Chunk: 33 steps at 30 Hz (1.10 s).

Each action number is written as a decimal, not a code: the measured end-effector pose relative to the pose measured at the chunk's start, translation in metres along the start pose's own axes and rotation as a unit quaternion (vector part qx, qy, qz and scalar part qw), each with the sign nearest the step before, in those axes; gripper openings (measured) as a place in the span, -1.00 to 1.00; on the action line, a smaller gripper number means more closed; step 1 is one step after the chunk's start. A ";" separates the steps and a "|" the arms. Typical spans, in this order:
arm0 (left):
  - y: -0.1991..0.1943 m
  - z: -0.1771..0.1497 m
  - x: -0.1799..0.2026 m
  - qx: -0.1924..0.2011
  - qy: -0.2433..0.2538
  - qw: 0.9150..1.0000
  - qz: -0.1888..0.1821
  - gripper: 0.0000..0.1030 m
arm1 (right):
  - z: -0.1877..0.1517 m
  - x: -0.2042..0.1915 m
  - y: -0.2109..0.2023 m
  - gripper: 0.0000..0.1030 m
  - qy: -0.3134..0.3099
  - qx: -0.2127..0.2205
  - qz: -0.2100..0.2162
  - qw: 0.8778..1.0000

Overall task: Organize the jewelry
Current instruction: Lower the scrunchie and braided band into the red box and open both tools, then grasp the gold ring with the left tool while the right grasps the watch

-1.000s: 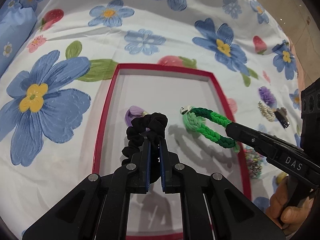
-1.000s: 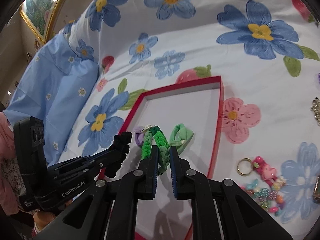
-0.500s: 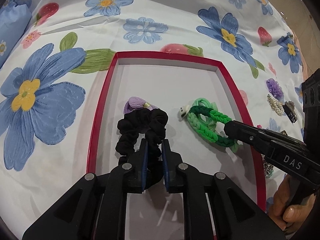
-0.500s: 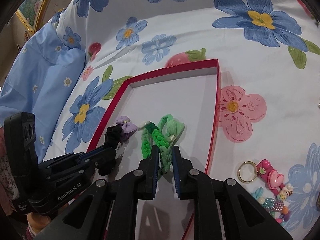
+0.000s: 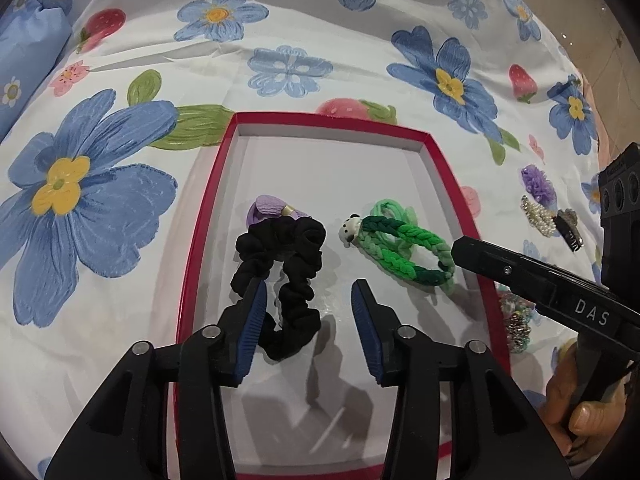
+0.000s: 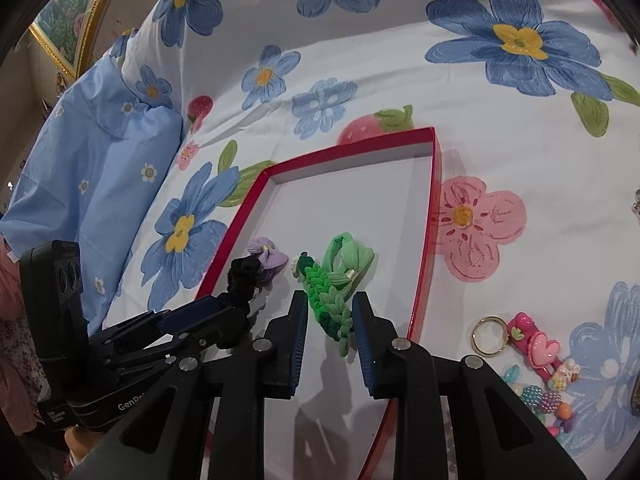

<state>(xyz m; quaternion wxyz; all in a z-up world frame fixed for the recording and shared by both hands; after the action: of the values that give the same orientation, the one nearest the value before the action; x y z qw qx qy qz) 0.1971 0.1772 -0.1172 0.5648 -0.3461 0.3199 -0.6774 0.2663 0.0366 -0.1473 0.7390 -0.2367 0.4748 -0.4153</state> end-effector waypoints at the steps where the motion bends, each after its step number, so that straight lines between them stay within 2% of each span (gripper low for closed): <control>1: -0.003 0.000 0.001 0.003 -0.002 1.000 -0.001 -0.08 | 0.000 -0.001 -0.003 -0.49 0.000 0.002 0.002 1.000; 6: -0.019 -0.001 0.009 0.016 -0.013 1.000 -0.015 0.02 | -0.002 -0.003 -0.023 -0.46 -0.002 0.016 0.012 1.000; 8: -0.026 -0.001 0.018 0.023 -0.012 0.999 -0.023 0.02 | -0.004 -0.002 -0.035 -0.31 -0.005 0.026 0.015 1.000; 10: -0.031 -0.002 0.026 0.026 -0.008 0.999 -0.027 0.02 | -0.007 0.001 -0.047 -0.24 -0.008 0.035 0.012 0.999; 22: -0.054 -0.002 0.090 0.038 0.033 0.996 -0.068 0.02 | -0.025 0.055 -0.128 -0.23 0.023 0.088 -0.029 0.995; 33: -0.052 0.000 0.141 0.029 0.081 0.993 -0.078 0.02 | -0.033 0.112 -0.185 -0.23 0.063 0.128 -0.056 0.988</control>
<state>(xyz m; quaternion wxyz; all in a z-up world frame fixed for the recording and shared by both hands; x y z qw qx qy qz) 0.1518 0.0461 -0.0592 0.4920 -0.2972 0.3165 -0.7546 0.1879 -0.1561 -0.0810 0.7075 -0.1395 0.4492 -0.5275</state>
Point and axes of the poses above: each gripper's, at about its wrist camera, not at the fingertips, and y roughly the way its jaws point, x to its right, z to its top, the point moved 7 cm from there along y, roughly the way its jaws point, and after that the axes turned 11 degrees about y, right-handed, at the moved point
